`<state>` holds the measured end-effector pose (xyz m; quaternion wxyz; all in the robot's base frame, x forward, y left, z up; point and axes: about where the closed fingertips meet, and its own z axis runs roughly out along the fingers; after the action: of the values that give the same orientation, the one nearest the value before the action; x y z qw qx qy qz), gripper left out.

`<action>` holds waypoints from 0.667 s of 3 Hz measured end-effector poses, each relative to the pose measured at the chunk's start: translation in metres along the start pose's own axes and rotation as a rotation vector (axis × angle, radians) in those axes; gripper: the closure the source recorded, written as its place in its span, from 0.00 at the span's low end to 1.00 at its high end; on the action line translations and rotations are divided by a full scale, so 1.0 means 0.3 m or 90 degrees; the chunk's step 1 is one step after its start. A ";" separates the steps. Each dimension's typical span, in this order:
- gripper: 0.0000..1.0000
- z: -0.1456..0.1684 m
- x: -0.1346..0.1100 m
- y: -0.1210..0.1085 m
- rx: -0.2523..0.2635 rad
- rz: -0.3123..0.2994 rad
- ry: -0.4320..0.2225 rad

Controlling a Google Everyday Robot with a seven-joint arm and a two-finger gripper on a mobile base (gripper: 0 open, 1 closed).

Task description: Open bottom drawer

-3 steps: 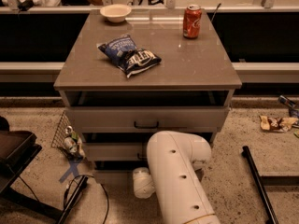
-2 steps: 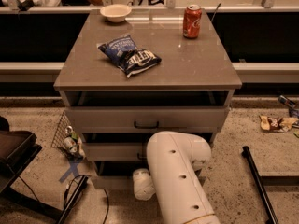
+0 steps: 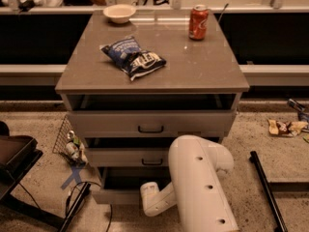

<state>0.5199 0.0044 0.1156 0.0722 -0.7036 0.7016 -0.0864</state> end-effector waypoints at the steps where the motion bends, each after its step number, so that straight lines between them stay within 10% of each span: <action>1: 1.00 -0.039 0.013 0.057 0.005 0.006 0.002; 2: 1.00 -0.056 0.022 0.097 0.009 0.011 0.004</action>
Offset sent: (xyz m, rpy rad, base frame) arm -0.2594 -0.0581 0.1273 -0.0146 -0.1414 -0.1503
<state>0.4879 -0.0022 0.1257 0.0758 -0.6966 0.7074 -0.0932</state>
